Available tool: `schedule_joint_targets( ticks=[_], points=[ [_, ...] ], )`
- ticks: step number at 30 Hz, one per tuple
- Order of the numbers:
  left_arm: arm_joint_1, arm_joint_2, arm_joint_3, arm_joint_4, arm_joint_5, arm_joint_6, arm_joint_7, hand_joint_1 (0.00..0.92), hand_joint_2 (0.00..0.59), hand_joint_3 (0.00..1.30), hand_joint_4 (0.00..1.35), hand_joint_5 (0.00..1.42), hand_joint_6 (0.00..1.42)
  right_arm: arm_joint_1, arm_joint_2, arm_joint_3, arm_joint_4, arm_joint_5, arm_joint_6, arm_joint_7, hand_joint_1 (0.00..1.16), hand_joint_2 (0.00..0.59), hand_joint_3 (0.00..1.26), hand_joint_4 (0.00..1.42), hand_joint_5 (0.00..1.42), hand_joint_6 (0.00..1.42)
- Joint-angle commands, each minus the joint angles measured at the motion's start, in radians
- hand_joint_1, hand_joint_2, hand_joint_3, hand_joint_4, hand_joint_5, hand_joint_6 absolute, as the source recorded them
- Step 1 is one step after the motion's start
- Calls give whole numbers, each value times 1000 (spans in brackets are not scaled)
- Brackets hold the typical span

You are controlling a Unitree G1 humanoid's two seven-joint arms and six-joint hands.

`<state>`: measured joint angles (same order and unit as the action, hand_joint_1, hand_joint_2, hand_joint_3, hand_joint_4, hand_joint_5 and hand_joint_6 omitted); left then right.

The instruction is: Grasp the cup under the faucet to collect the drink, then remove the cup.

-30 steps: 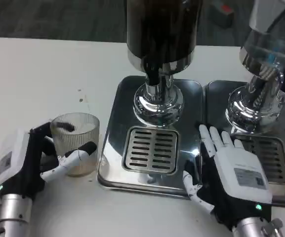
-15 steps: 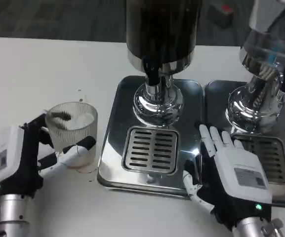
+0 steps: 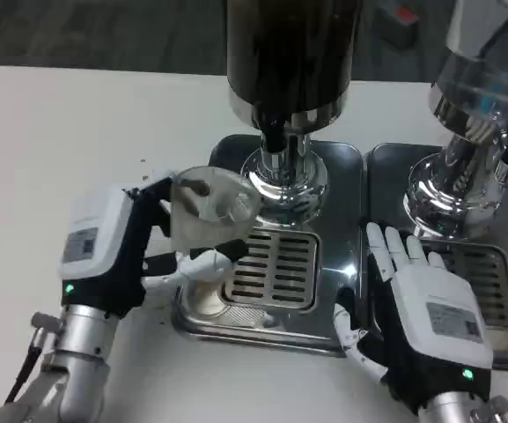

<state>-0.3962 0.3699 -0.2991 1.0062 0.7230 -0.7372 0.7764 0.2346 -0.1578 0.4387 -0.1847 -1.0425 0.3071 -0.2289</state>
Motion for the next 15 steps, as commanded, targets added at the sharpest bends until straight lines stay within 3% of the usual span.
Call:
schedule_joint_targets(
  ticks=[1,15],
  points=[
    [-63,-23,-35,49,14,-1,39,386,68,688,732,865,766,24,19,2,-29,-29,26,-33,363,563,0,0,0,18],
    [-171,-85,-140,169,61,56,79,379,68,680,732,858,751,43,49,8,-44,-43,61,-53,364,563,0,0,0,6]
  ],
)
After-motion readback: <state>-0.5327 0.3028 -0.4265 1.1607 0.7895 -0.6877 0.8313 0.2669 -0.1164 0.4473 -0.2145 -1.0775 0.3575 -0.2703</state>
